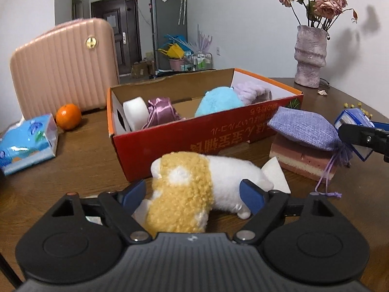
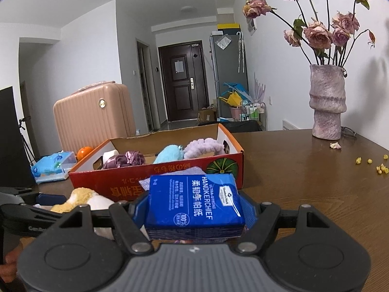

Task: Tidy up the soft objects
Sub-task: 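Grasp yellow-and-white plush dog with left tool while right tool holds tissue pack, then carry plush dog in left tool and tissue pack in right tool over box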

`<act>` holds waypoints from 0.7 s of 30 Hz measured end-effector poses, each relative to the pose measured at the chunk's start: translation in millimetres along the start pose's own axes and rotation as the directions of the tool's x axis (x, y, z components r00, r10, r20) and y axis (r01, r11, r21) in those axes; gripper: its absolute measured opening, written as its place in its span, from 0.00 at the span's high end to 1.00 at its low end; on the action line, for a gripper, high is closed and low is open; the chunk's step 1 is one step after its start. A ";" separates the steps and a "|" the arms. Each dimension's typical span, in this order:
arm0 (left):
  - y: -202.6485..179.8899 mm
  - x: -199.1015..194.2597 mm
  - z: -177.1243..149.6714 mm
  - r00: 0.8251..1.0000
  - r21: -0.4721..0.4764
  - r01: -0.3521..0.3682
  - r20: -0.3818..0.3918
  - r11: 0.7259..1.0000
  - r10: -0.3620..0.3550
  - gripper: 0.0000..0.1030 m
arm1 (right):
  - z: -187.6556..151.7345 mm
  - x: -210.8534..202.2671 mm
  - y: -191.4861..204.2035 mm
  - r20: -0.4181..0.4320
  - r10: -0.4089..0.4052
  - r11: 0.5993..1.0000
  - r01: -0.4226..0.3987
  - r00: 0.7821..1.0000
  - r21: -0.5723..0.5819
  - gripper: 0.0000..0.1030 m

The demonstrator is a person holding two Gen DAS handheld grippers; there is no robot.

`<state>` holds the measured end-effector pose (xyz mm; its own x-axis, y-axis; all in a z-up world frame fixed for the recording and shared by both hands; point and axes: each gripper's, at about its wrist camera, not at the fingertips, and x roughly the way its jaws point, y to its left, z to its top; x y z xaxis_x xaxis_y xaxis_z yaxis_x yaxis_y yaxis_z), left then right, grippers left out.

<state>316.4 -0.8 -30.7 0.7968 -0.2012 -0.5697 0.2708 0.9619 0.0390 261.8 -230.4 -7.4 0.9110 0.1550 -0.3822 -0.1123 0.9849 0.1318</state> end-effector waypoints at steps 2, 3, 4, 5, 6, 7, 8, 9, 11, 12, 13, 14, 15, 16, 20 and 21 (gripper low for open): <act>5.7 0.8 -0.8 1.000 -0.018 0.014 -0.012 1.000 -0.014 0.18 | -0.4 -0.2 0.3 0.000 0.000 1.000 0.000 1.000 0.000 0.30; 8.3 1.1 -1.3 1.000 -0.026 0.019 -0.017 0.999 -0.020 0.18 | -0.4 -0.1 0.4 0.001 0.000 1.000 0.000 1.000 0.000 0.30; 10.5 1.3 -1.9 0.999 -0.031 0.024 -0.022 0.999 -0.025 0.18 | -0.4 -0.1 0.2 0.000 0.000 1.000 0.000 1.000 0.000 0.30; 11.9 1.8 -2.7 0.999 -0.030 0.034 -0.030 0.999 -0.035 0.18 | -0.4 -0.1 0.2 -0.001 0.000 1.000 0.000 1.000 0.000 0.30; 12.5 1.5 -4.0 0.998 -0.022 0.043 -0.036 0.999 -0.044 0.19 | -0.5 0.2 0.1 -0.002 -0.001 1.000 0.001 1.000 0.001 0.30; 13.1 0.9 -5.6 0.998 -0.015 0.045 -0.038 0.999 -0.045 0.24 | -0.4 0.1 -0.4 -0.002 -0.001 1.000 0.001 1.000 0.001 0.30; 14.1 0.7 -6.8 0.998 -0.013 0.043 -0.042 0.999 -0.043 0.30 | -0.3 0.0 -0.4 -0.002 0.000 1.000 0.000 1.000 0.002 0.30; 16.1 2.2 -7.5 0.998 -0.022 0.045 -0.053 0.999 -0.047 0.32 | -0.3 0.0 -0.2 -0.001 0.001 1.000 -0.001 1.000 0.002 0.30; 20.0 6.7 -7.9 0.996 -0.044 0.049 -0.075 0.998 -0.052 0.38 | -0.5 0.0 0.3 0.000 0.002 1.000 -0.002 1.000 -0.001 0.30; 20.9 8.2 -8.3 0.996 -0.049 0.043 -0.081 0.998 -0.047 0.40 | -0.5 -0.1 0.8 0.001 0.002 1.000 -0.002 1.000 -0.001 0.30; 21.5 8.7 -8.4 0.995 -0.052 0.043 -0.082 0.998 -0.047 0.45 | -0.4 0.0 0.9 0.002 0.003 1.000 -0.003 1.000 -0.001 0.30; 21.4 8.6 -8.5 0.996 -0.051 0.040 -0.080 0.998 -0.044 0.48 | -0.6 -0.8 1.2 0.003 0.002 1.000 -0.002 1.000 -0.001 0.30; 21.2 8.0 -8.7 0.996 -0.051 0.040 -0.077 0.998 -0.044 0.48 | -0.6 -0.9 1.2 0.002 0.003 1.000 -0.003 1.000 -0.001 0.29; 21.0 7.9 -8.7 0.996 -0.050 0.036 -0.075 0.998 -0.039 0.50 | -0.6 -0.9 1.3 0.001 0.003 1.000 -0.003 1.000 -0.002 0.30; 12.7 5.2 -9.6 0.998 -0.010 -0.028 -0.056 1.000 0.027 0.53 | -0.9 -1.0 2.6 0.001 0.003 1.000 -0.003 1.000 -0.006 0.30; 10.3 3.1 -9.9 0.998 0.000 -0.039 -0.045 0.999 0.039 0.53 | -1.0 -1.0 2.6 0.001 0.003 1.000 -0.003 1.000 -0.005 0.30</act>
<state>316.3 10.3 -40.2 0.7814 -0.1553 -0.6044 0.2395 0.9690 0.0607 260.2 -228.0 -7.5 0.9111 0.1577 -0.3808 -0.1169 0.9848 0.1281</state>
